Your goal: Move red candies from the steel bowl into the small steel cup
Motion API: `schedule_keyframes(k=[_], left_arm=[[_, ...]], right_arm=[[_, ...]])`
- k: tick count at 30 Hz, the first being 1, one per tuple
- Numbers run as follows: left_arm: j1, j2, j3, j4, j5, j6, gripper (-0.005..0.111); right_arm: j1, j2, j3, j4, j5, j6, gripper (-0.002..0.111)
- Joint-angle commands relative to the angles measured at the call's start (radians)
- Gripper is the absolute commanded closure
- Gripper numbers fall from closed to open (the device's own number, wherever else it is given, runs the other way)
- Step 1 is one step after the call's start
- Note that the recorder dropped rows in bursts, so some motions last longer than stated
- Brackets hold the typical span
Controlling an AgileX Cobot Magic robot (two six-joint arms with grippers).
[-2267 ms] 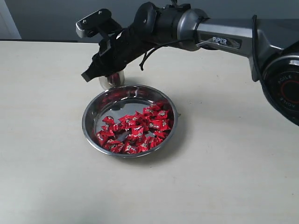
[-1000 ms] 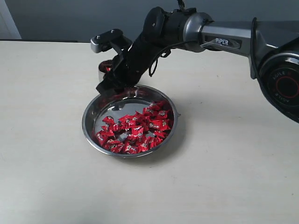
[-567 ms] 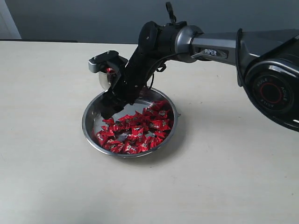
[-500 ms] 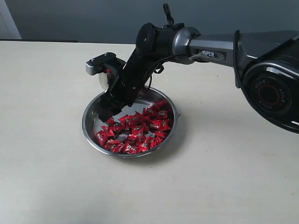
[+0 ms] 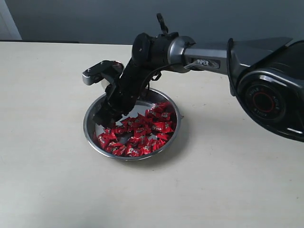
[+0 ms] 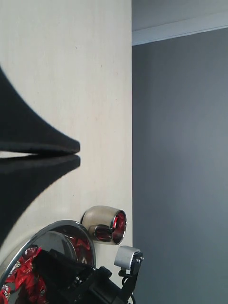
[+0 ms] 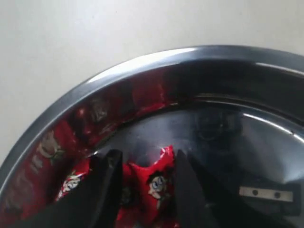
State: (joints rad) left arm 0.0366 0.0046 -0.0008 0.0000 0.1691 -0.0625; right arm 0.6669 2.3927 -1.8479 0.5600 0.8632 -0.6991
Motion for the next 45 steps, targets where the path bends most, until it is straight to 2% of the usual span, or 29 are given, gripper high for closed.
schedule_keyframes(k=[1,6,12,16,20,28,29,31,32,33,35,37,42,43,45], left_arm=[[0.001,-0.005,0.001,0.000,-0.005,-0.004,0.106],[0.001,-0.005,0.001,0.000,-0.005,-0.004,0.106],[0.001,-0.005,0.001,0.000,-0.005,-0.004,0.106],[0.001,-0.005,0.001,0.000,-0.005,-0.004,0.106],[0.001,-0.005,0.001,0.000,-0.005,-0.004,0.106],[0.001,-0.005,0.001,0.000,-0.005,-0.004,0.106],[0.001,-0.005,0.001,0.000,-0.005,-0.004,0.106],[0.001,-0.005,0.001,0.000,-0.005,-0.004,0.106],[0.001,-0.005,0.001,0.000,-0.005,-0.004,0.106],[0.001,-0.005,0.001,0.000,-0.005,-0.004,0.106],[0.001,-0.005,0.001,0.000,-0.005,-0.004,0.106],[0.001,-0.005,0.001,0.000,-0.005,-0.004,0.106],[0.001,-0.005,0.001,0.000,-0.005,-0.004,0.106],[0.001,-0.005,0.001,0.000,-0.005,-0.004,0.106],[0.001,-0.005,0.001,0.000,-0.005,-0.004,0.106]], right_arm=[[-0.002,0.000,-0.003,-0.012,-0.005,-0.006,0.109],[-0.002,-0.051,-0.003,-0.015,-0.039,-0.004,0.108],[-0.015,-0.117,-0.003,-0.020,-0.296,-0.004,0.108],[-0.024,-0.120,-0.003,-0.020,-0.381,-0.004,0.108],[-0.038,-0.121,-0.003,-0.008,-0.357,0.010,0.108],[-0.039,-0.121,-0.003,-0.045,-0.127,0.026,0.106],[-0.039,-0.119,-0.003,-0.055,-0.109,0.026,0.103],[-0.039,-0.113,-0.003,-0.094,-0.078,0.026,0.091],[-0.039,-0.108,-0.003,-0.111,-0.064,0.026,0.083],[-0.039,-0.098,-0.003,-0.144,-0.037,0.039,0.067],[-0.039,-0.078,-0.003,-0.209,-0.026,0.087,0.056],[-0.039,-0.048,-0.003,-0.265,-0.026,0.134,0.057],[-0.039,0.003,-0.003,-0.263,-0.050,0.156,0.058],[-0.039,0.005,-0.003,-0.263,-0.050,0.158,0.060],[-0.039,0.005,-0.003,-0.263,-0.048,0.160,0.074]])
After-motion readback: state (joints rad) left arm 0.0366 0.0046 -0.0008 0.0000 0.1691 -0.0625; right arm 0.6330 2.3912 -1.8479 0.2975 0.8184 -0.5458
